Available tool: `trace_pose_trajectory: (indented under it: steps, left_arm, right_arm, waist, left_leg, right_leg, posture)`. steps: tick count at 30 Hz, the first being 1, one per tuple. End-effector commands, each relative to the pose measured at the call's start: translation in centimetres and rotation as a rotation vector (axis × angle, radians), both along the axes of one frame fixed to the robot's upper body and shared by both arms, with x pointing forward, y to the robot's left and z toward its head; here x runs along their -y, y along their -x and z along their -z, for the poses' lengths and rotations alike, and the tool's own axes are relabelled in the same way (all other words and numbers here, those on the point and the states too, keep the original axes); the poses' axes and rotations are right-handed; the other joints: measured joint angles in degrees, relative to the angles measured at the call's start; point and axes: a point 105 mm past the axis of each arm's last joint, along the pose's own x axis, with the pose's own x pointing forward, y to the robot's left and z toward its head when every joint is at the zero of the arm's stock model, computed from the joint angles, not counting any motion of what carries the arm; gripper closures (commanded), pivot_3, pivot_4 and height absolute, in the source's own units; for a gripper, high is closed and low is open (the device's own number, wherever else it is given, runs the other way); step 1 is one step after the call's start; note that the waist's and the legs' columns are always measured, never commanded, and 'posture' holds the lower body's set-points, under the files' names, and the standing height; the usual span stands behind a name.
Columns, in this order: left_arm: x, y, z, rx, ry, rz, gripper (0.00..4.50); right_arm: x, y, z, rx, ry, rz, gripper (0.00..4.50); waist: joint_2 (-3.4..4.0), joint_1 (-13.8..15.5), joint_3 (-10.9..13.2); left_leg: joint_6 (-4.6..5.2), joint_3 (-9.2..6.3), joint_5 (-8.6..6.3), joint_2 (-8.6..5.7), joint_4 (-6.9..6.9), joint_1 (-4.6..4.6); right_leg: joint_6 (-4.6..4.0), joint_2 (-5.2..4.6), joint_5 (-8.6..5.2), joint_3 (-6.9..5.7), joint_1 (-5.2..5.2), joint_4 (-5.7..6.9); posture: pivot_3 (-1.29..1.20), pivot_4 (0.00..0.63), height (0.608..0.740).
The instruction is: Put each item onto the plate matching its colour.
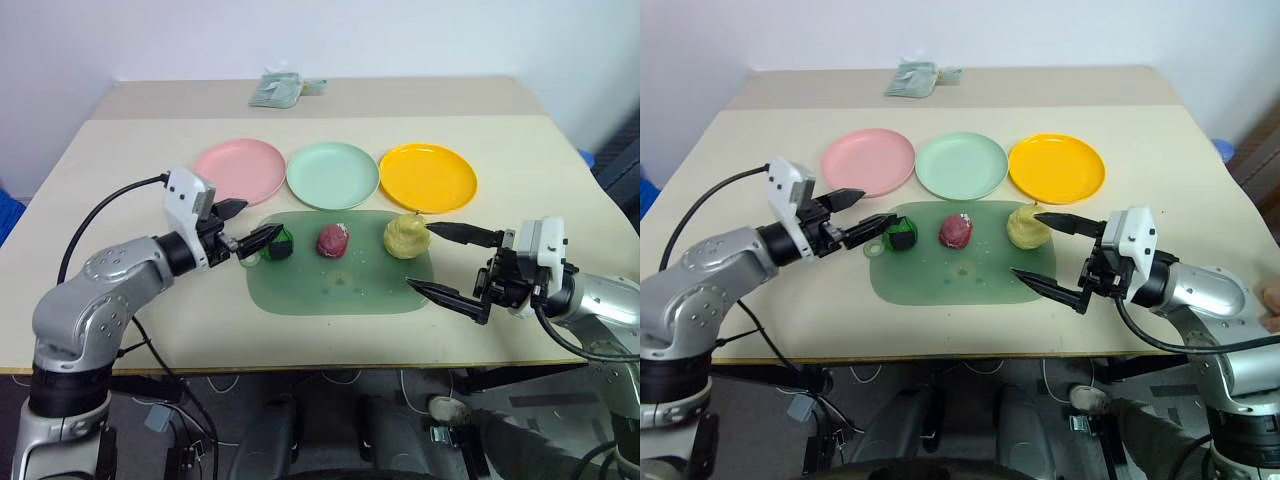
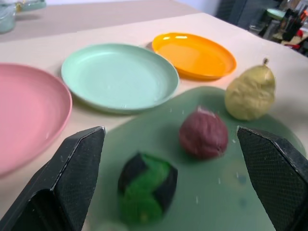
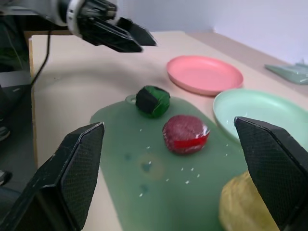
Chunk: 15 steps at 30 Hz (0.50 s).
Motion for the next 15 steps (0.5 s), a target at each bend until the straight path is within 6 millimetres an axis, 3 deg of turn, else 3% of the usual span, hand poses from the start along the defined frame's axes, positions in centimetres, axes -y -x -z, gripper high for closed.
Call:
trace_pose_trajectory:
  steps: [1,13,14,15]
  left_arm:
    - [0.4,-0.8,0.9,-0.038,-0.063,0.000,0.00]
    - [0.9,-2.5,4.8,-0.191,-0.202,0.037,0.00]
    - [1.0,-2.5,5.0,-0.198,-0.207,0.044,0.54]
    - [1.1,-2.6,5.2,-0.203,-0.215,0.047,0.77]
  right_arm:
    - [-0.4,0.0,-0.9,0.060,0.005,-0.016,0.09]
    - [-0.6,0.5,-1.1,0.087,-0.006,0.020,0.09]
    - [-0.6,0.6,-1.2,0.089,-0.005,0.026,0.00]
    - [-0.6,0.6,-1.2,0.090,-0.007,0.030,0.00]
  waist:
    - [0.00,-0.01,0.00]
    - [0.00,0.08,0.00]
    - [0.00,0.06,0.00]
    - [0.00,0.06,0.00]
  left_leg:
    - [0.00,0.00,0.00,0.00,-0.02,0.00]
    - [0.00,-0.01,0.00,-0.01,-0.02,-0.01]
    - [0.00,-0.01,0.00,-0.01,-0.02,-0.01]
    - [0.00,-0.01,0.00,-0.01,-0.02,-0.01]
  right_leg:
    - [0.07,0.00,0.04,0.00,-0.02,0.02]
    - [-0.04,-0.09,-0.01,0.05,-0.03,0.03]
    - [-0.03,-0.09,-0.01,0.05,-0.03,0.03]
    - [-0.03,-0.09,-0.01,0.05,-0.03,0.03]
  posture:
    - [0.00,0.150,0.740]
    - [0.00,0.150,0.740]
    - [0.00,0.150,0.740]
    - [0.00,0.150,0.740]
